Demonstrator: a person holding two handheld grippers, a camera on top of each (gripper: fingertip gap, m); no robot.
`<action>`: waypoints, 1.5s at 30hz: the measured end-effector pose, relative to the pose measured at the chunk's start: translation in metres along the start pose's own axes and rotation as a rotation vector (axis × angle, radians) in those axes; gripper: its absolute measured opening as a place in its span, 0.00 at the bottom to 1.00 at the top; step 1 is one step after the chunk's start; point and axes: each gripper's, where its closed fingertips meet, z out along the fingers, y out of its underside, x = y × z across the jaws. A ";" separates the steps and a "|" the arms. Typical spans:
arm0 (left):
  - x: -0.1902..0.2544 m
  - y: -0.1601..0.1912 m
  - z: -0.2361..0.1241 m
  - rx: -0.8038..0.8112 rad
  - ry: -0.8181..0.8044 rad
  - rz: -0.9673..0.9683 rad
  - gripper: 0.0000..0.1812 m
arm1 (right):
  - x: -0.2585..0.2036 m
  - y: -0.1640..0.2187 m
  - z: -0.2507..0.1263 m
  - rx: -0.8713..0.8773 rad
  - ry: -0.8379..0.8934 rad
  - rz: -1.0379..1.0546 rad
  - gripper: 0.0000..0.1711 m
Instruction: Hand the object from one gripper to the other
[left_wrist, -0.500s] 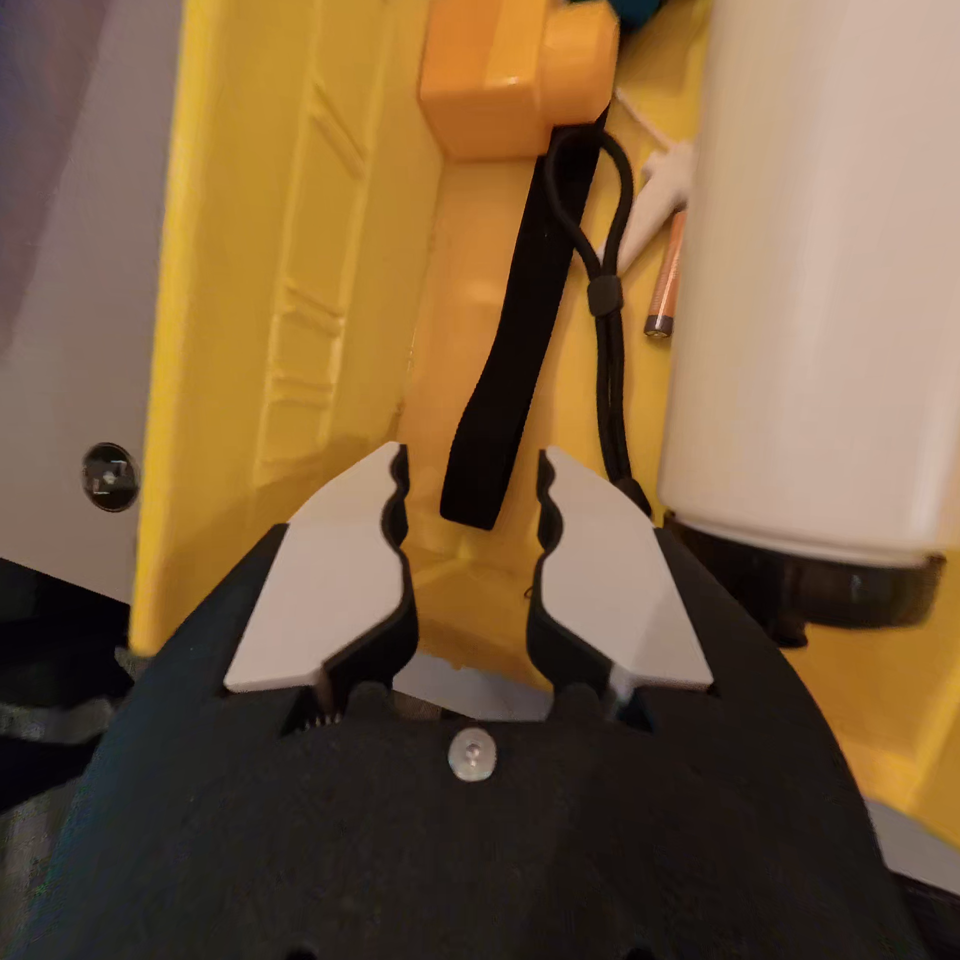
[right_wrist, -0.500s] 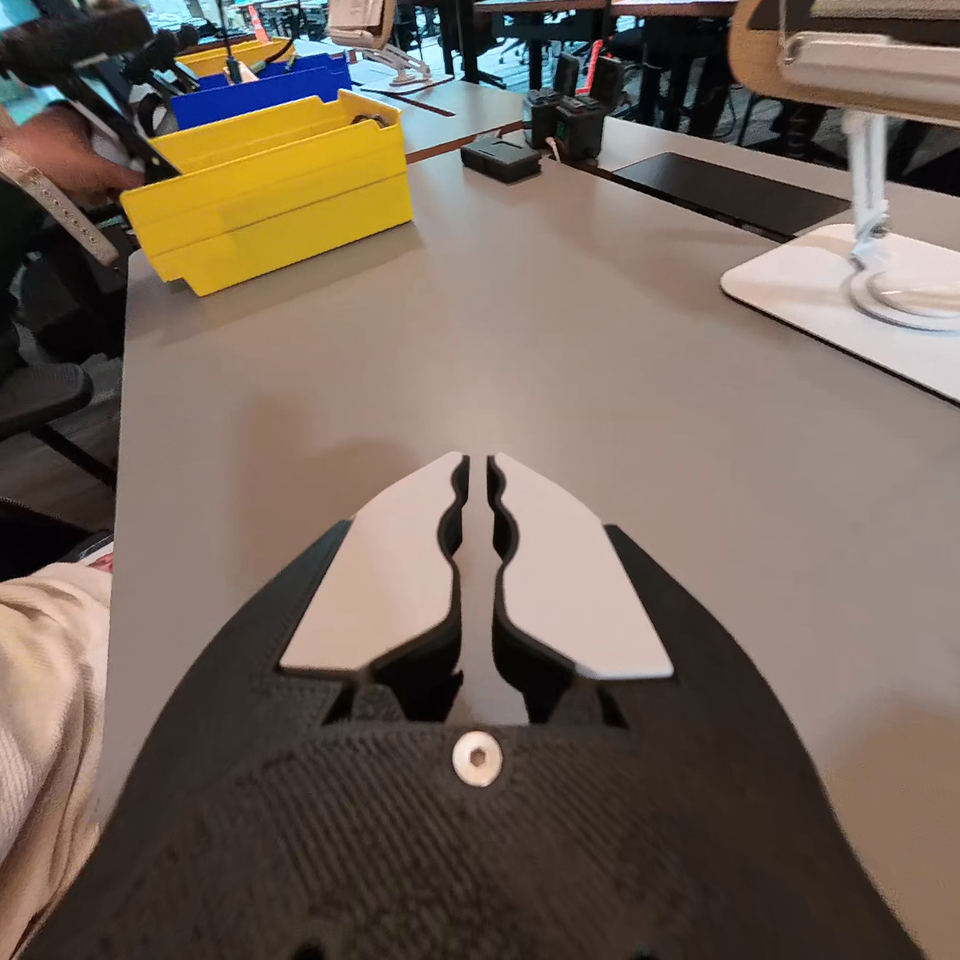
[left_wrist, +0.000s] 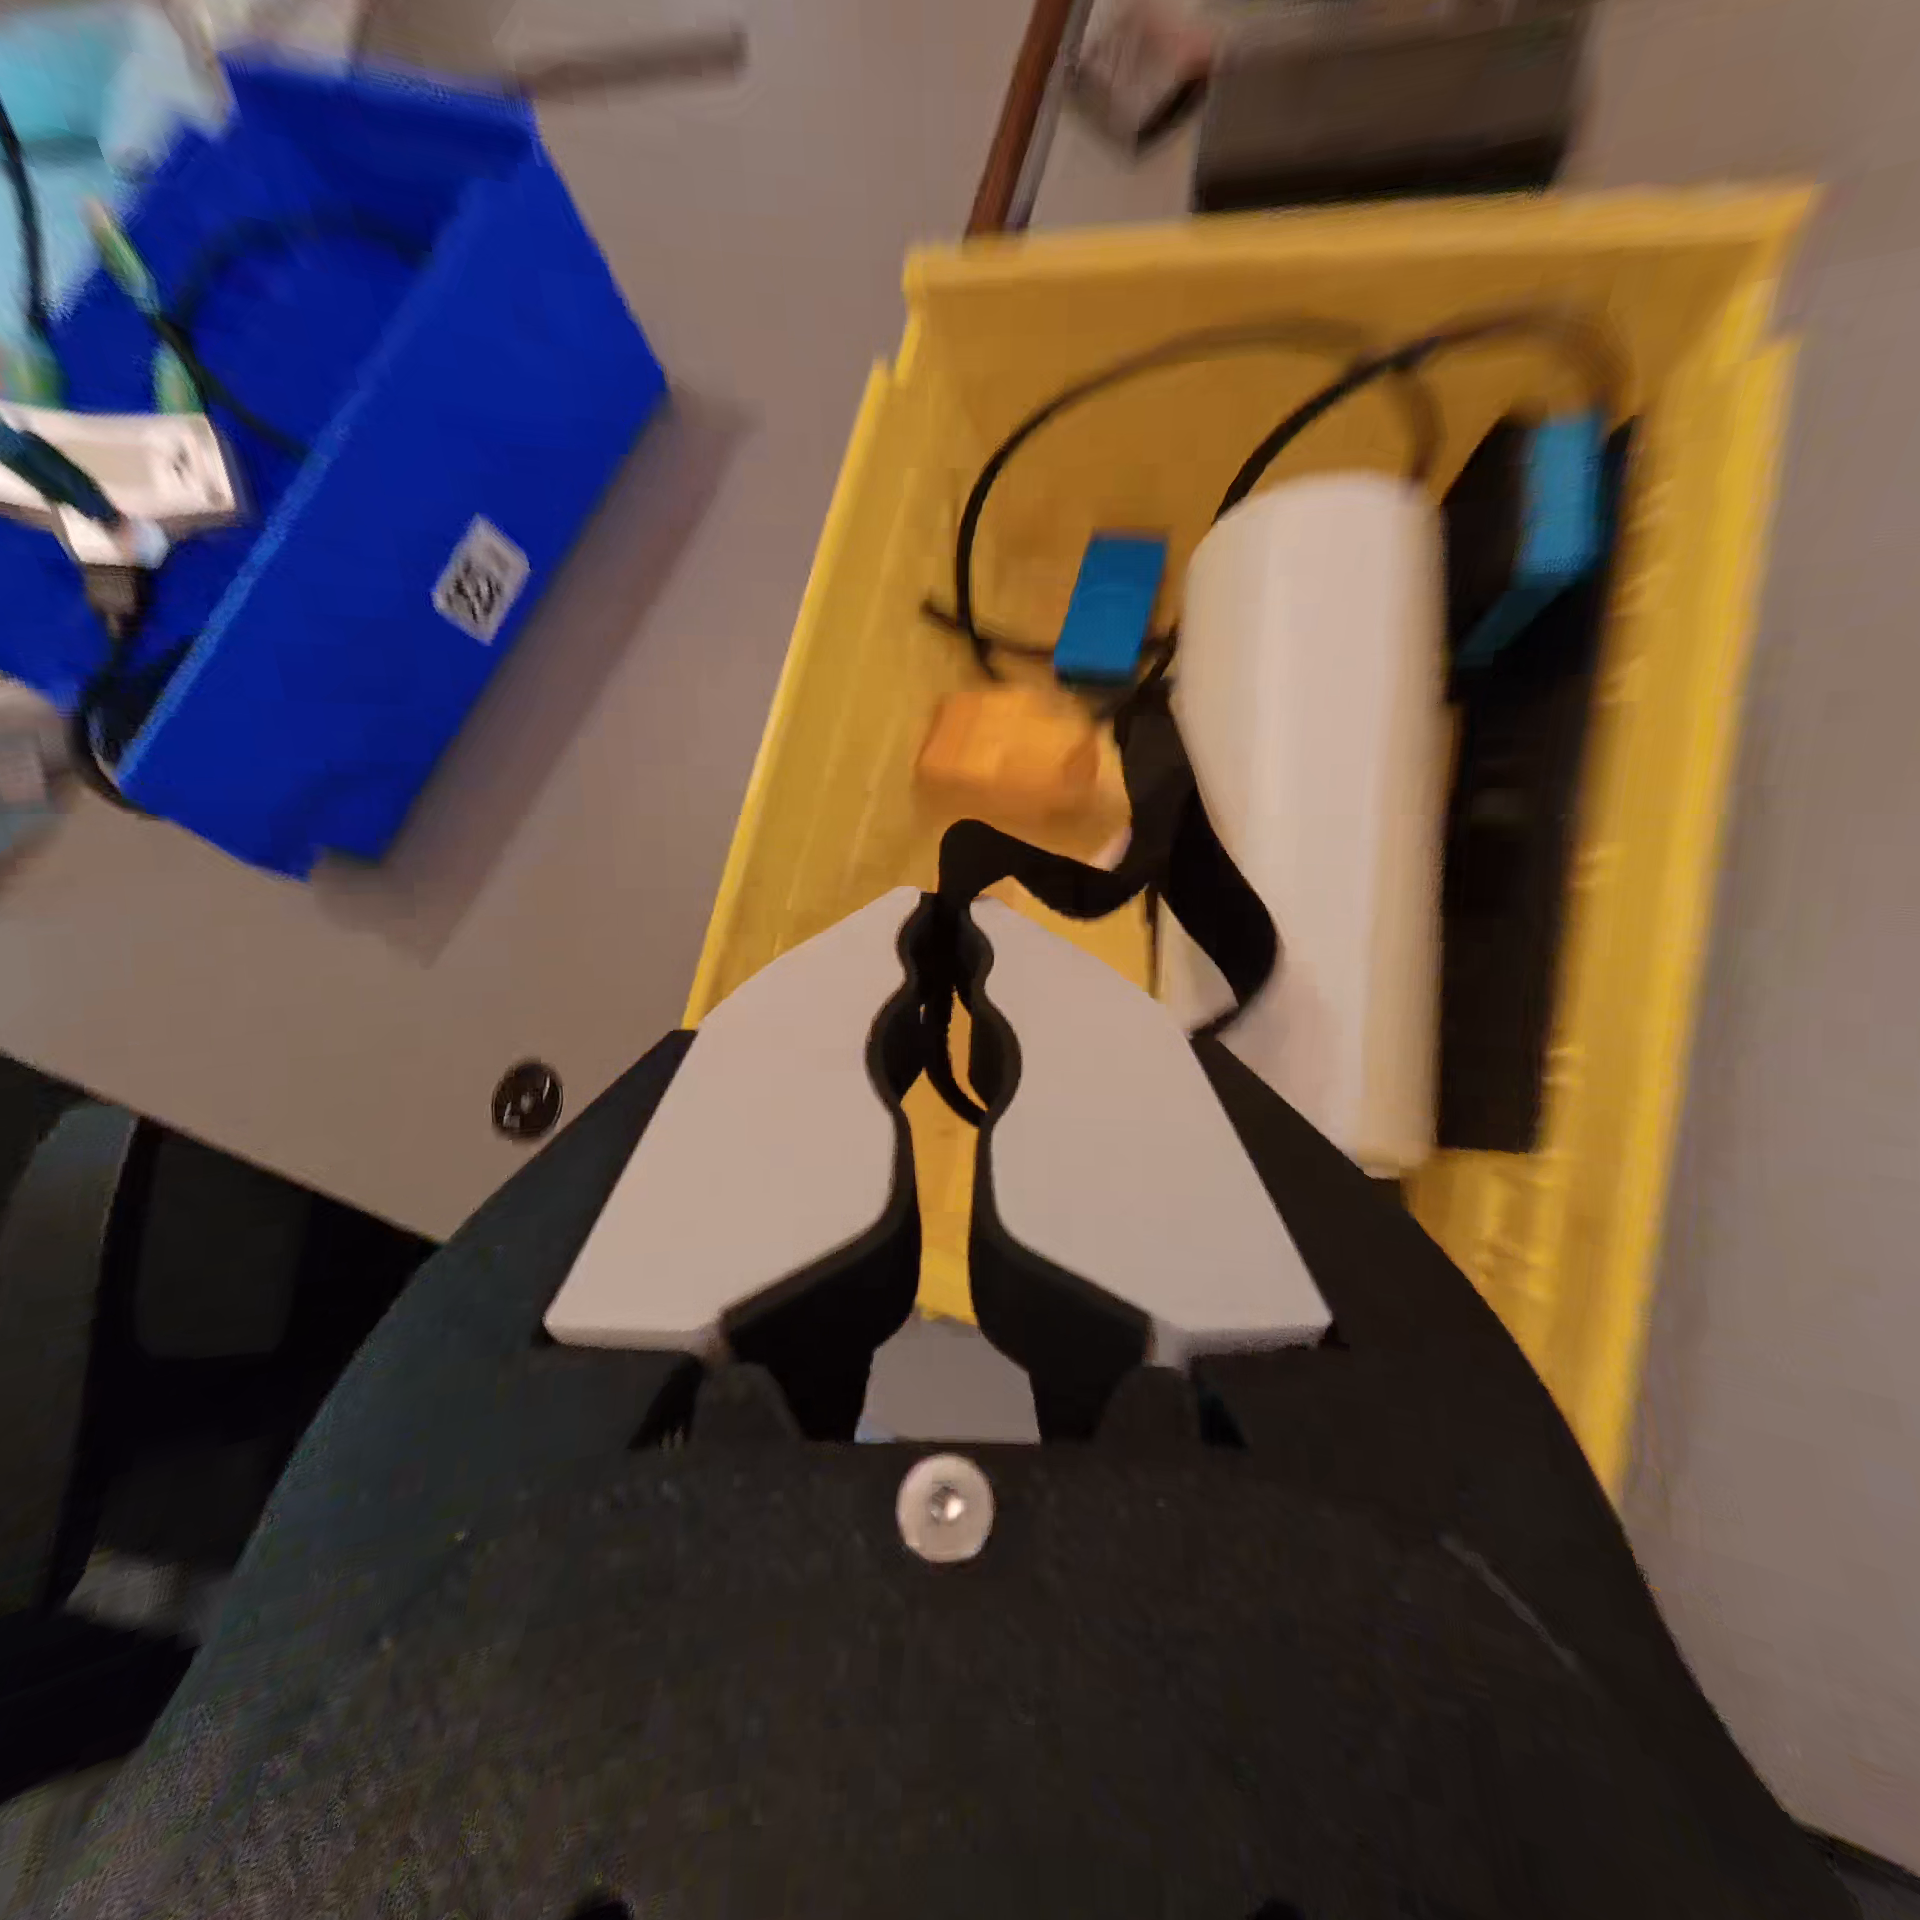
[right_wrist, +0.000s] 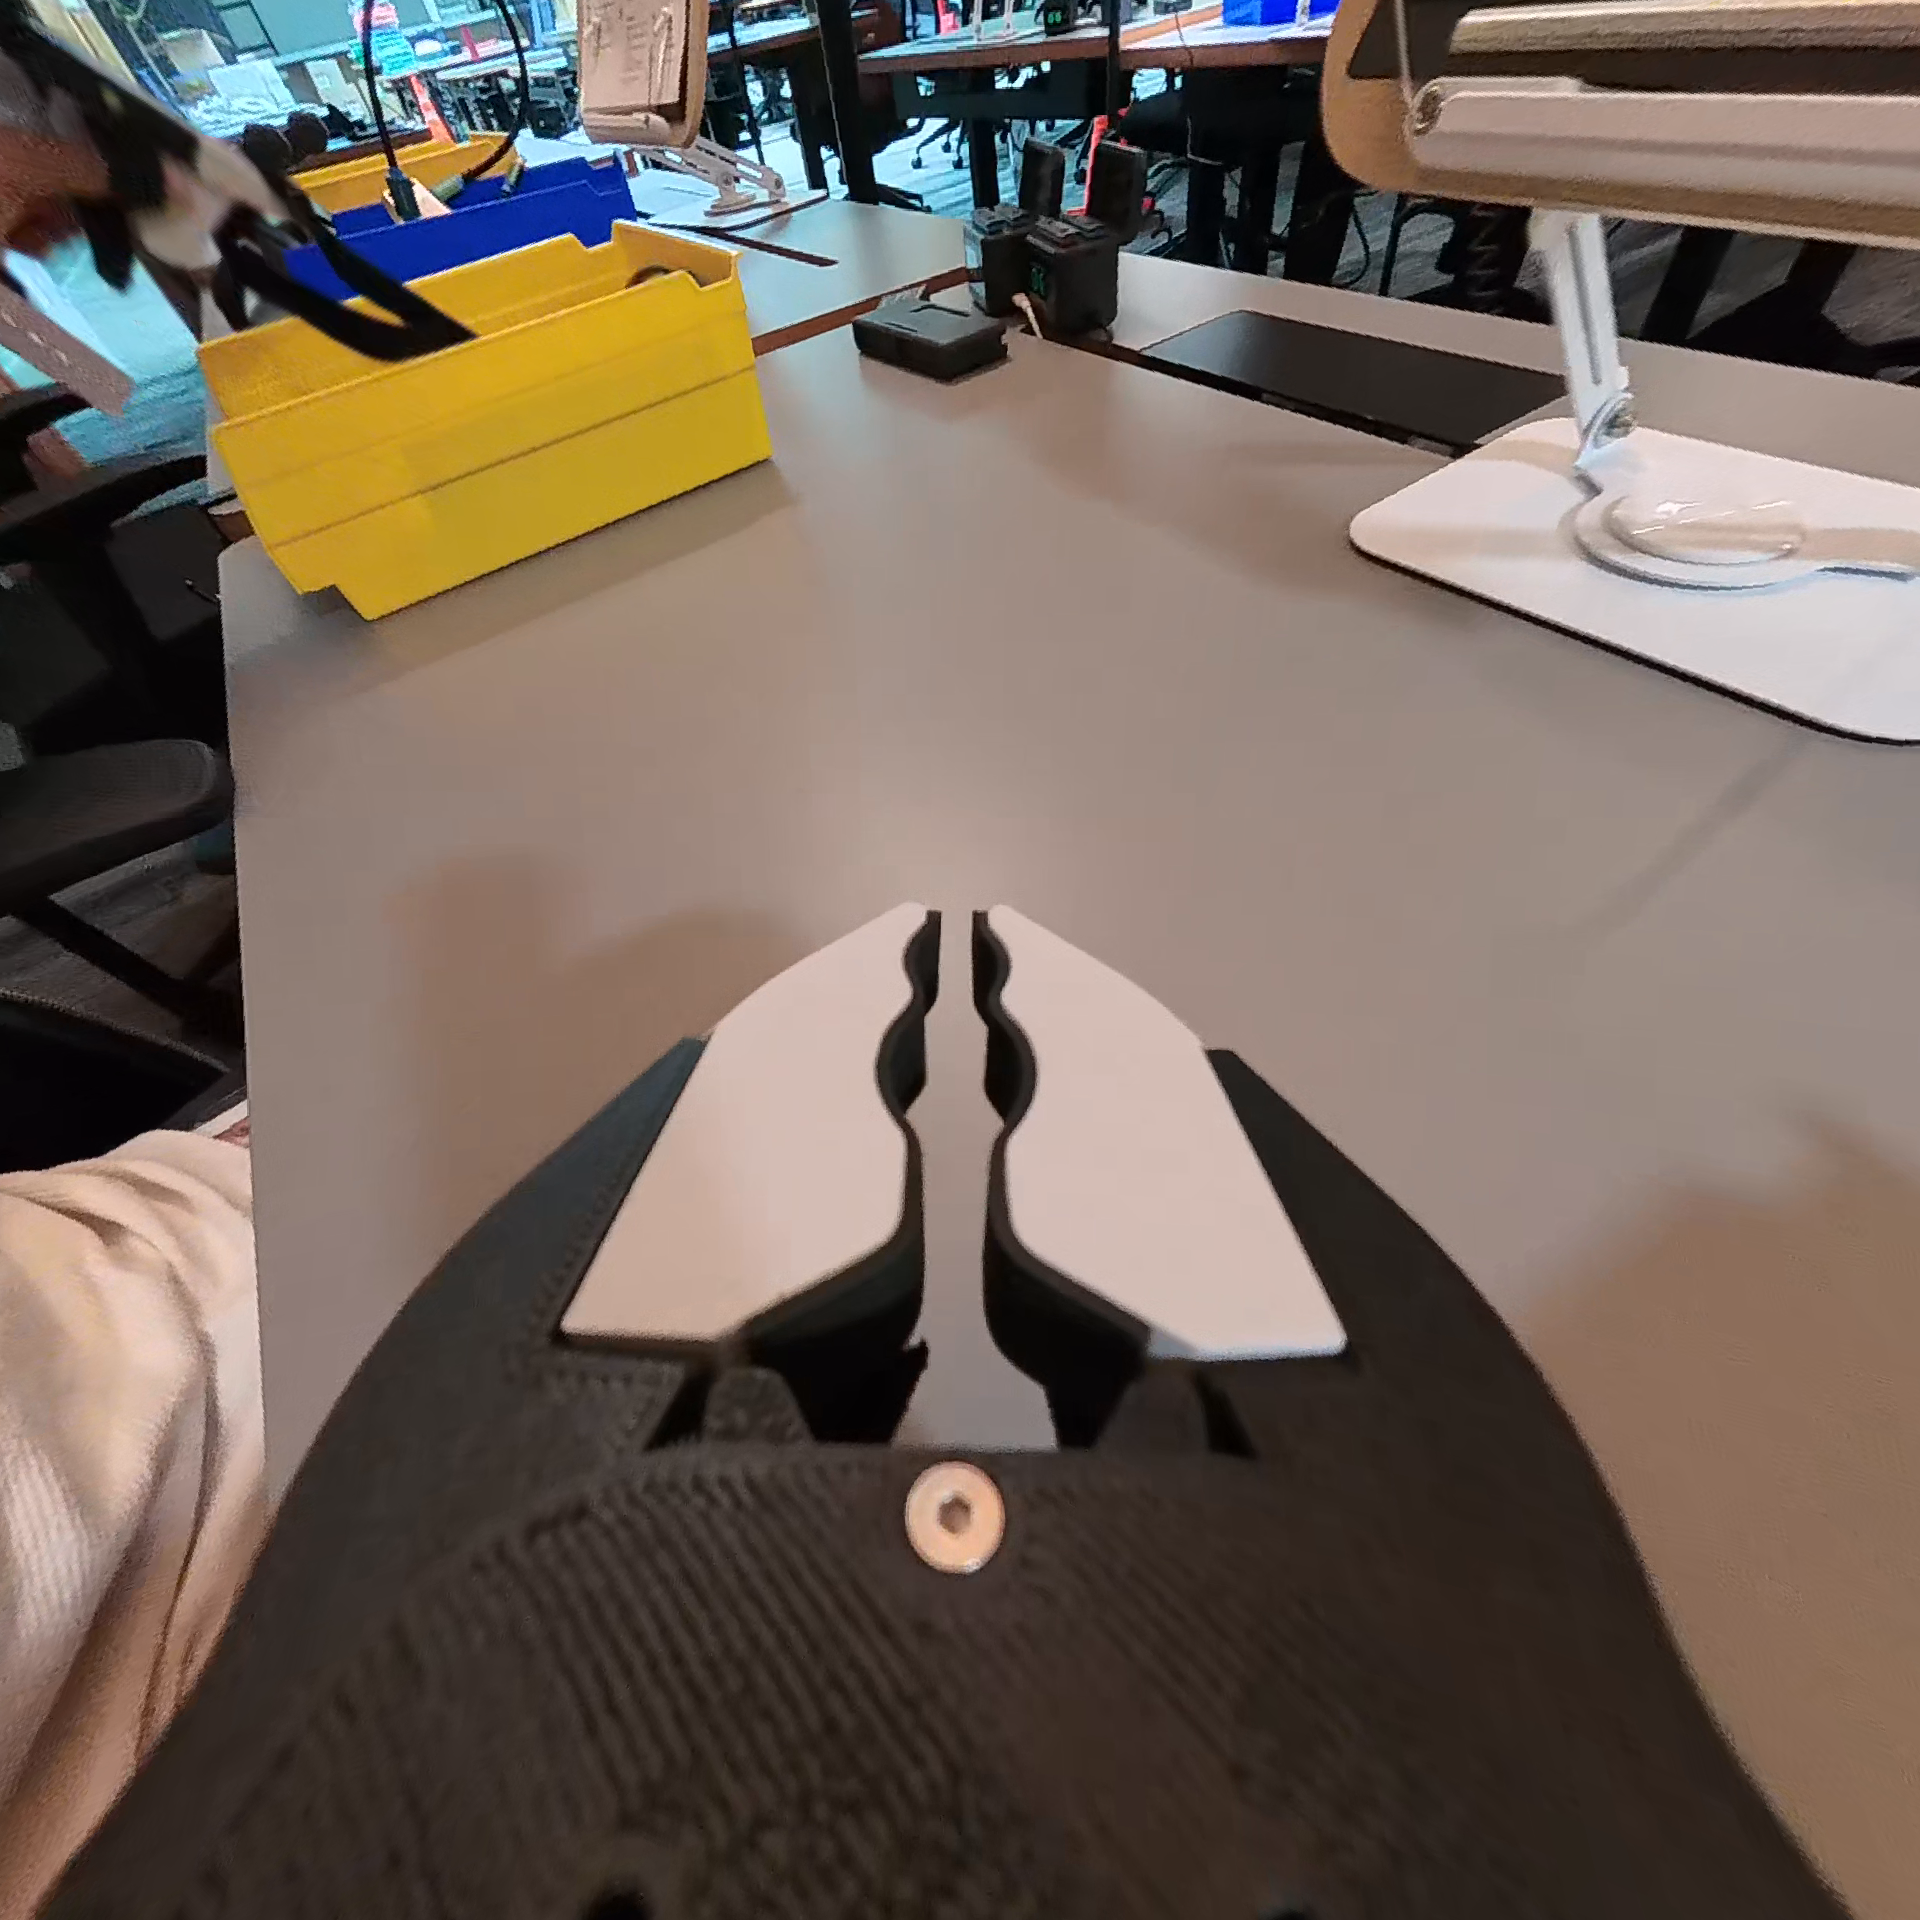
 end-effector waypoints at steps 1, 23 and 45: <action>0.003 -0.013 -0.015 0.061 0.007 -0.002 0.02 | -0.001 -0.001 0.002 -0.002 -0.005 -0.005 0.03; 0.316 -0.083 -0.145 0.574 1.243 0.003 0.01 | -0.070 -0.044 0.014 0.196 -0.172 -0.250 0.22; 0.424 -0.036 -0.149 0.408 1.347 0.147 0.01 | -0.060 -0.003 0.033 -0.143 0.221 -0.831 0.18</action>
